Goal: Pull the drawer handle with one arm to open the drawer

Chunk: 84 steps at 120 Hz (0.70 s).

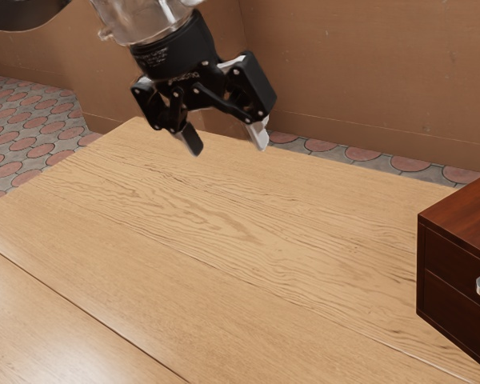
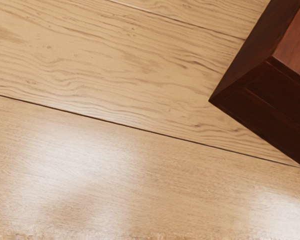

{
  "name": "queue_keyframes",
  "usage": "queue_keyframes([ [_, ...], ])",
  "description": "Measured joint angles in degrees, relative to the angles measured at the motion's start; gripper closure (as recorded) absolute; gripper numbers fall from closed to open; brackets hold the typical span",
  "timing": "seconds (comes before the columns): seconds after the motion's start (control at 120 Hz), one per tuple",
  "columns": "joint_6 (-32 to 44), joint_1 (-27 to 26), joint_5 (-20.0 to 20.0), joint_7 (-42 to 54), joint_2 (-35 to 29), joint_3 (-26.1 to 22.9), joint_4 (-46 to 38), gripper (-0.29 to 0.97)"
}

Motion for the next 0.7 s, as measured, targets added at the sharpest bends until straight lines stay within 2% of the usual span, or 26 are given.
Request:
queue_keyframes([
  [0.217, -0.5, 4.3, 0.1, -13.5, 2.8, -7.2, -1.3, 0.02],
  [0.383, 4.8, 3.6, 0.0, -21.0, 0.4, -7.9, -12.9, 0.02],
  [0.508, 11.0, 0.5, -1.0, -25.4, -0.1, -8.0, -18.5, 0.02],
  [0.7, 19.6, -8.1, -1.8, -30.6, 0.0, -8.0, -22.2, 0.02],
])
